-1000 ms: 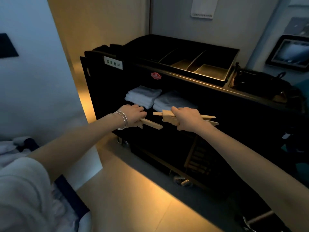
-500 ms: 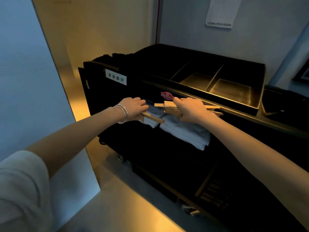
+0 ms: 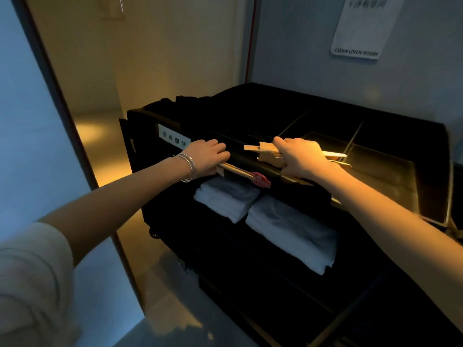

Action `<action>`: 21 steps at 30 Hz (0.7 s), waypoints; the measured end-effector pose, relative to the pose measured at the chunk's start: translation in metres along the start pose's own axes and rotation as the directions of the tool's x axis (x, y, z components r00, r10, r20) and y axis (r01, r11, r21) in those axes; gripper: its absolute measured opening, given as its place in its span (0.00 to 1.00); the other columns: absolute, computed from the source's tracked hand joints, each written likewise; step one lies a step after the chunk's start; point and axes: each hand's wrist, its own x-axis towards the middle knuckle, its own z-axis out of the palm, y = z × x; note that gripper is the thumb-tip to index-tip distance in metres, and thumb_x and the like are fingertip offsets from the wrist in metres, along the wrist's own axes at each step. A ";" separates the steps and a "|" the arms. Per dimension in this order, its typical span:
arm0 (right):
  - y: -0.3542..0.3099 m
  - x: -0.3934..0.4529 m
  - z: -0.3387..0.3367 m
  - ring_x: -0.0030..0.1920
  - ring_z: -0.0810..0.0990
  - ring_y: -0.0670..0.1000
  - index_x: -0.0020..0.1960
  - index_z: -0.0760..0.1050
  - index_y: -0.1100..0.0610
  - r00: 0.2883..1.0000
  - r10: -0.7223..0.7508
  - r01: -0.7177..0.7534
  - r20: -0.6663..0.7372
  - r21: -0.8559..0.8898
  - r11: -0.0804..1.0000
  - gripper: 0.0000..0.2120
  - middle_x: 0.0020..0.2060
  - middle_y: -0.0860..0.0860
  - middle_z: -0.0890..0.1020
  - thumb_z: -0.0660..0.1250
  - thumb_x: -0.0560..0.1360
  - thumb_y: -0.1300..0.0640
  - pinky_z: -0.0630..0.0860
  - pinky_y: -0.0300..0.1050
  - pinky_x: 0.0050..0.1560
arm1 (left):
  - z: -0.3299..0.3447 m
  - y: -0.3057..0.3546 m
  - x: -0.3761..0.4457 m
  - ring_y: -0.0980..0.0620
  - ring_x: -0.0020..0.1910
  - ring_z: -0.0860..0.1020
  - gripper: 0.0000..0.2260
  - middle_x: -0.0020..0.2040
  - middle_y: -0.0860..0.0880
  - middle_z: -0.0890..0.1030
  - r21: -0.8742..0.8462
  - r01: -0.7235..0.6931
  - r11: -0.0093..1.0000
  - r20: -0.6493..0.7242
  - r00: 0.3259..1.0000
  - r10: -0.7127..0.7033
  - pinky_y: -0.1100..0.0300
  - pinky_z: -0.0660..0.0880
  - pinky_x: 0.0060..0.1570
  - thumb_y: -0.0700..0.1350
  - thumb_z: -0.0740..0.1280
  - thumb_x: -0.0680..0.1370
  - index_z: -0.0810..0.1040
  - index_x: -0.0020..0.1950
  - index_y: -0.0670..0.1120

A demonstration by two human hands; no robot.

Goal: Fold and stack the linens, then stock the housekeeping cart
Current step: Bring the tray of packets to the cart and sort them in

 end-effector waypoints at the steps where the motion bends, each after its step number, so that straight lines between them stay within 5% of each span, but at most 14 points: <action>1: 0.010 0.007 0.001 0.52 0.77 0.59 0.57 0.65 0.55 1.000 0.003 -0.003 -0.011 -0.002 1.000 0.23 0.51 0.54 0.78 0.71 0.68 0.53 0.67 0.47 0.36 | 0.000 -0.005 0.012 0.47 0.60 0.69 0.16 0.62 0.46 0.70 0.027 -0.003 1.000 -0.003 1.000 0.003 0.56 0.69 0.52 0.47 0.62 0.77 0.67 0.65 0.46; 9: 0.060 0.063 0.013 0.53 0.77 0.57 0.59 0.64 0.55 0.998 0.017 -0.017 -0.053 -0.014 1.000 0.22 0.53 0.53 0.78 0.71 0.71 0.52 0.66 0.45 0.36 | 0.011 -0.055 0.095 0.48 0.58 0.70 0.16 0.61 0.46 0.70 -0.020 0.134 0.991 -0.074 0.988 -0.135 0.59 0.67 0.47 0.45 0.64 0.77 0.68 0.63 0.46; 21: 0.066 0.124 0.030 0.52 0.77 0.56 0.59 0.64 0.54 0.996 0.067 -0.068 -0.051 -0.025 0.997 0.23 0.52 0.52 0.78 0.71 0.69 0.54 0.66 0.45 0.36 | 0.067 -0.091 0.201 0.47 0.57 0.71 0.14 0.61 0.46 0.70 -0.170 0.081 0.982 -0.075 0.993 -0.095 0.58 0.68 0.45 0.48 0.64 0.77 0.69 0.62 0.47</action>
